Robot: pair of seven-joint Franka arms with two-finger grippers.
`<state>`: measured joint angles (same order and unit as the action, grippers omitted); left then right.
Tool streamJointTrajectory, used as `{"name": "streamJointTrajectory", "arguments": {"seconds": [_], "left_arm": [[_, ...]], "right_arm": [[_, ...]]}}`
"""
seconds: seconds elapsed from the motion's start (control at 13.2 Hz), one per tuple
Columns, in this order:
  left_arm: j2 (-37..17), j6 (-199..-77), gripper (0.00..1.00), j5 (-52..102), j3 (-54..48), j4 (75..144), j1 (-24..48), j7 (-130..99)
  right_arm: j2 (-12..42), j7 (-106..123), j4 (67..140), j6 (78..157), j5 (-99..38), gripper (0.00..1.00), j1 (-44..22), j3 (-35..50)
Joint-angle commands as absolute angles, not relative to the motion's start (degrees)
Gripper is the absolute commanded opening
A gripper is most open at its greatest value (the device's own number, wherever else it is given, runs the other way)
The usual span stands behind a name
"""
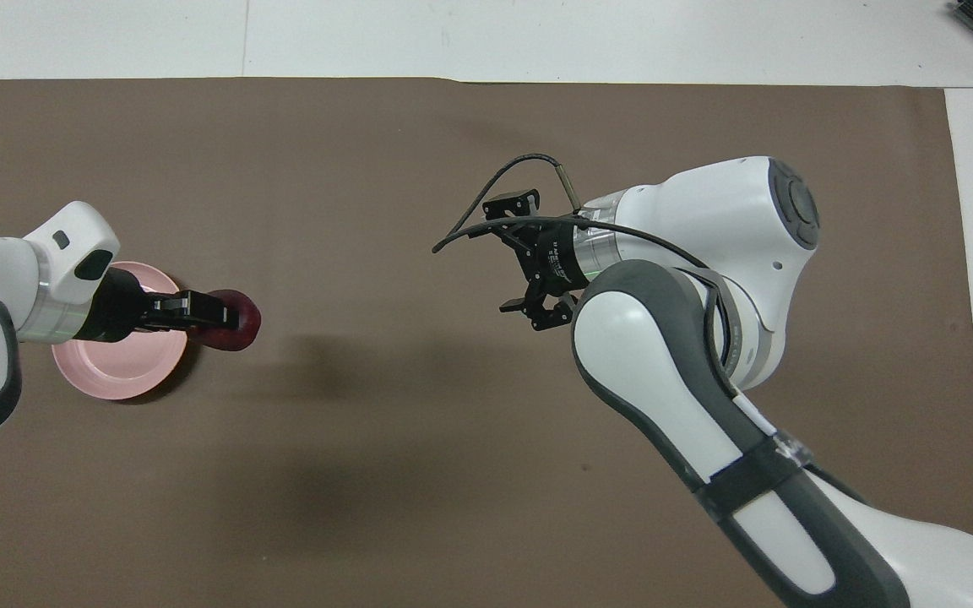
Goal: Move apple from plate to bowl
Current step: 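Carry the apple with the left gripper while the right gripper approaches it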
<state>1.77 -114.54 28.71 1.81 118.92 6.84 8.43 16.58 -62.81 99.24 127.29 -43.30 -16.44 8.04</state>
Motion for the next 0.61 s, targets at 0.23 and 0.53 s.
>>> {"name": "streamJointTrajectory", "arguments": {"seconds": [0.23,0.53], "left_arm": [[3.9,-132.6,0.00,40.3,2.6,124.4,19.2,-0.8],[3.2,-147.4,0.00,53.9,2.7,124.3,30.2,-2.4]], "right_arm": [[21.1,-63.2,95.7,128.3,-53.5,1.00,-17.9,8.3],[22.5,-63.4,94.0,131.5,-58.4,1.00,-20.1,8.3]]}}
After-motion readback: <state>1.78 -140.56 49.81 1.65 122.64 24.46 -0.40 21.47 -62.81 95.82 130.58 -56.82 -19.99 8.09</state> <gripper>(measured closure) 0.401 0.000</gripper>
